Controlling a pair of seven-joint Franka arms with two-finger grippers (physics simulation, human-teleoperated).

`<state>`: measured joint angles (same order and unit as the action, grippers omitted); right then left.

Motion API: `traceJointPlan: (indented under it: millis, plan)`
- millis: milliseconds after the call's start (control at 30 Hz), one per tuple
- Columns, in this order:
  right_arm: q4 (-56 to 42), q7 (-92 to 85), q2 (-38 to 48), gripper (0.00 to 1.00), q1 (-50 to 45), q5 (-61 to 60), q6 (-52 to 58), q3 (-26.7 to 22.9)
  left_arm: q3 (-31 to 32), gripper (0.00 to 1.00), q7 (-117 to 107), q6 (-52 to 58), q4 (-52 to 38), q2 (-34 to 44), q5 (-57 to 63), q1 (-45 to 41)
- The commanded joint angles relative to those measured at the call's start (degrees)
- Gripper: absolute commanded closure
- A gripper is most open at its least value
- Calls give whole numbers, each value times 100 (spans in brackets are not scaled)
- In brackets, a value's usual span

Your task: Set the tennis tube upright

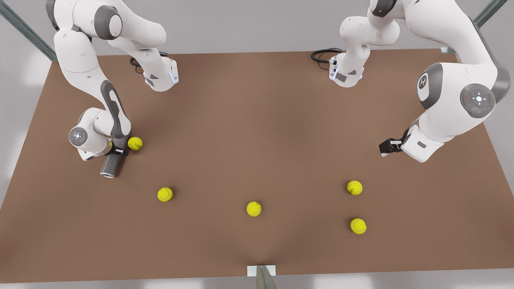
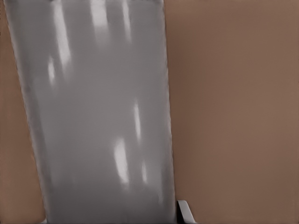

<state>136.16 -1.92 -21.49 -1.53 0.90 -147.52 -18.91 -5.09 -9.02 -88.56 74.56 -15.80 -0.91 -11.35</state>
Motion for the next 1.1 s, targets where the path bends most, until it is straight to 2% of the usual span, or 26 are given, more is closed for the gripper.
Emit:
traceJointPlan:
  millis: [0, 67, 267, 367, 533, 700, 800, 900, 967, 1067]
  plan:
    - [-19, -36, -4, 17, 4, -11, 170, 2, -1, 0, -135, 6, -3, 7, 3, 1]
    - [-19, -37, -4, 22, 4, -11, 170, 10, -1, 0, -135, 6, -3, 7, 3, 1]
    - [-107, -37, -39, 26, 4, -11, 320, 19, -1, 0, -127, 6, -3, 7, 3, 1]
    - [-142, -37, -39, 34, 4, -11, 425, 28, -1, 0, -135, 14, -3, 25, 3, 1]
    - [-300, -511, 101, 34, 92, -11, 821, 37, -1, 0, -171, 14, -3, 42, -6, 1]
    - [-318, -1319, 646, 34, 232, -11, 1251, 37, -1, 0, -170, 94, -12, 60, -6, 1]
    - [-775, -1952, 910, 34, 215, -11, 1840, 72, -1, 0, -171, 94, -12, 69, -6, 1]
    - [-1328, -2172, 1130, 34, 92, -11, 2288, 590, -18, 0, -162, 94, -20, 69, -14, 1]
    - [-1776, -2137, 1095, 34, -365, -11, 2377, 924, -27, 0, -162, 94, -20, 60, -14, 1]
    - [-2646, -2146, 682, 35, -1436, -28, 2552, 969, -36, 0, -162, 94, -12, 60, -14, 1]
